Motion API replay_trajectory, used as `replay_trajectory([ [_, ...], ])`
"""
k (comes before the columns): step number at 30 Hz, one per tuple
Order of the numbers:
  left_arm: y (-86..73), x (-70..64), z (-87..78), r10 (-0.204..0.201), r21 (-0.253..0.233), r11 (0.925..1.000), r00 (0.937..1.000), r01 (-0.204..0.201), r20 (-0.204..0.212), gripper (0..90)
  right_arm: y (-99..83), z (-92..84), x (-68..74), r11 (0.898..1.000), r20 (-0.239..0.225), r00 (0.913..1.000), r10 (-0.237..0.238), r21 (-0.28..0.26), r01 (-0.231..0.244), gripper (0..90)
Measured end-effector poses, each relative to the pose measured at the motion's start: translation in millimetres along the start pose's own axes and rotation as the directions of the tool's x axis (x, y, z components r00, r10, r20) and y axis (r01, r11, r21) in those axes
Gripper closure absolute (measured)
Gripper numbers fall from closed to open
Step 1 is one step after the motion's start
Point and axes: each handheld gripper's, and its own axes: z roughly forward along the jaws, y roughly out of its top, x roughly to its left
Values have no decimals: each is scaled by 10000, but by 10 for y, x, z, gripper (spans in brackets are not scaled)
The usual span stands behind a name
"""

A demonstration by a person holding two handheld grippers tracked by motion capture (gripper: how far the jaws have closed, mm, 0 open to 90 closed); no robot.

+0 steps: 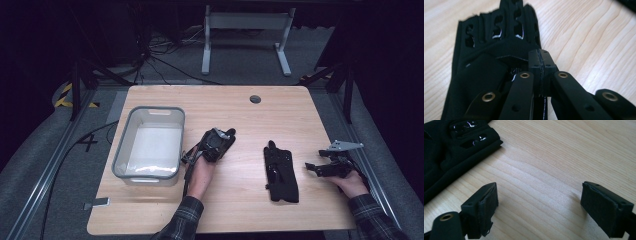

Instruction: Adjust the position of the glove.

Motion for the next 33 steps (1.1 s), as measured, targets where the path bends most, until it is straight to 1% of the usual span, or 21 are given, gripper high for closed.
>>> replay_trajectory([
  [1, -9, 6, 21, -7, 101, 9999, 10000, 6, 87, 896, 0, 0, 0, 10000, -1, 10000, 3, 0, -3, 151],
  [3, -13, 13, 25, -31, 44, 10000, 9999, 30, 145, 896, 0, 0, 0, 10000, -5, 10000, 0, 1, 0, 151],
  [6, -8, -8, 27, 173, 84, 9998, 9998, -174, 88, 897, 0, -1, 0, 10000, 18, 10000, -4, 6, 4, 151],
  [8, -2, -25, 34, 195, 50, 9998, 9996, -196, 210, 897, 0, 0, 0, 10000, -2, 10000, 2, 0, -2, 151],
  [11, 14, -80, 53, 322, -2, 9995, 9985, -322, 446, 898, 0, -1, 0, 10000, 17, 10000, -5, 4, 5, 151],
  [14, 44, -178, 77, 616, -33, 9981, 9953, -615, 752, 898, 0, 0, 0, 10000, -2, 10000, 1, -1, -1, 151],
  [15, 44, -178, 77, 616, -33, 9981, 9953, -615, 752, 898, 0, -1, 1, 10000, 14, 10000, 0, 7, 0, 150],
  [18, 67, -246, 93, 755, -29, 9971, 9914, -757, 1071, 898, 0, -1, 0, 10000, 17, 10000, -4, 5, 4, 151],
  [19, 80, -297, 109, 786, -67, 9969, 9889, -783, 1265, 898, 0, 0, 0, 10000, -2, 10000, -1, 0, 1, 151],
  [20, 80, -297, 109, 786, -67, 9969, 9889, -783, 1265, 898, 0, 0, 0, 10000, -2, 10000, -1, 0, 1, 151],
  [21, 90, -320, 116, 843, -68, 9964, 9868, -842, 1381, 898, 0, -1, 1, 10000, 15, 10000, 2, 7, -2, 151],
  [27, 144, -506, 168, 1187, -187, 9929, 9774, -1173, 1749, 898, 0, 0, 0, 10000, -3, 10000, 3, 0, -3, 151],
  [29, 157, -555, 177, 1250, -167, 9921, 9756, -1240, 1802, 898, 0, 0, 0, 10000, -2, 10000, 1, -2, -1, 151],
  [33, 195, -656, 207, 1576, -215, 9875, 9675, -1564, 1980, 898, 0, 0, 0, 10000, -5, 10000, 2, 0, -2, 151],
])
